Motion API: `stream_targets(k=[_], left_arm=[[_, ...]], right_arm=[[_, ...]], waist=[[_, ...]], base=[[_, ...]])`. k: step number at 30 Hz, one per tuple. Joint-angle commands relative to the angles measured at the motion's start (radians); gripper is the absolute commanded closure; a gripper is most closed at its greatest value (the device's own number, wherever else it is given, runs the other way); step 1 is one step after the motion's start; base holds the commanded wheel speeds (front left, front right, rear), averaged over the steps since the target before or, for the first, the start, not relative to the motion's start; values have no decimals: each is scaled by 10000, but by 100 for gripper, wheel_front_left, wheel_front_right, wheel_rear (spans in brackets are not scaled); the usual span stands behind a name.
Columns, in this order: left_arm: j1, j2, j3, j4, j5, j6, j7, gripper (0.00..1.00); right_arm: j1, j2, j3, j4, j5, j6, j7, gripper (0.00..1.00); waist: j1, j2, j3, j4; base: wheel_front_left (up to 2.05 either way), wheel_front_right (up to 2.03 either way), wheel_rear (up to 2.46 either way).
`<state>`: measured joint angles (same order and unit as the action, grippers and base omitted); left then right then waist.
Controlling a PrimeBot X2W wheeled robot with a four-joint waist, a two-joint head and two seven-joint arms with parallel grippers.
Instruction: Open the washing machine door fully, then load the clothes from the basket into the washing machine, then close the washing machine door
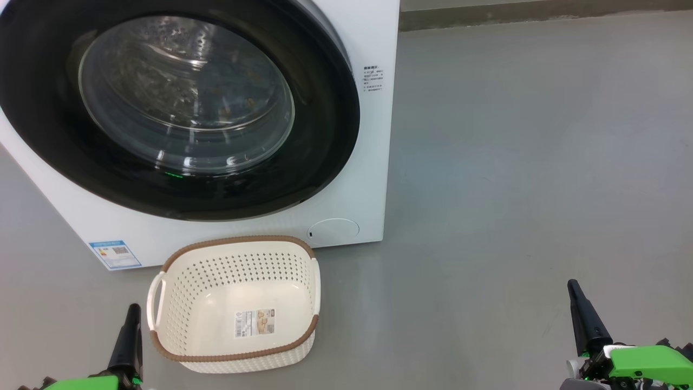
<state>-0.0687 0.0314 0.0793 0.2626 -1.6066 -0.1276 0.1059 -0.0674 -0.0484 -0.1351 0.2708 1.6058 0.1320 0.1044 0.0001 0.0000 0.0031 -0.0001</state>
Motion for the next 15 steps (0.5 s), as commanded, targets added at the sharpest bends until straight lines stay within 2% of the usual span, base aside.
stream_targets(k=[1,15], left_arm=[[-391,205,332,-178,-31,-31,62,100],[-392,202,337,-177,-26,-31,66,100]], right_arm=[[-401,-50,248,-263,57,-13,60,100],[-402,-44,239,-262,49,-13,67,100]], waist=[[0,0,0,1],[0,0,0,1]], base=[[0,0,0],[0,0,0]])
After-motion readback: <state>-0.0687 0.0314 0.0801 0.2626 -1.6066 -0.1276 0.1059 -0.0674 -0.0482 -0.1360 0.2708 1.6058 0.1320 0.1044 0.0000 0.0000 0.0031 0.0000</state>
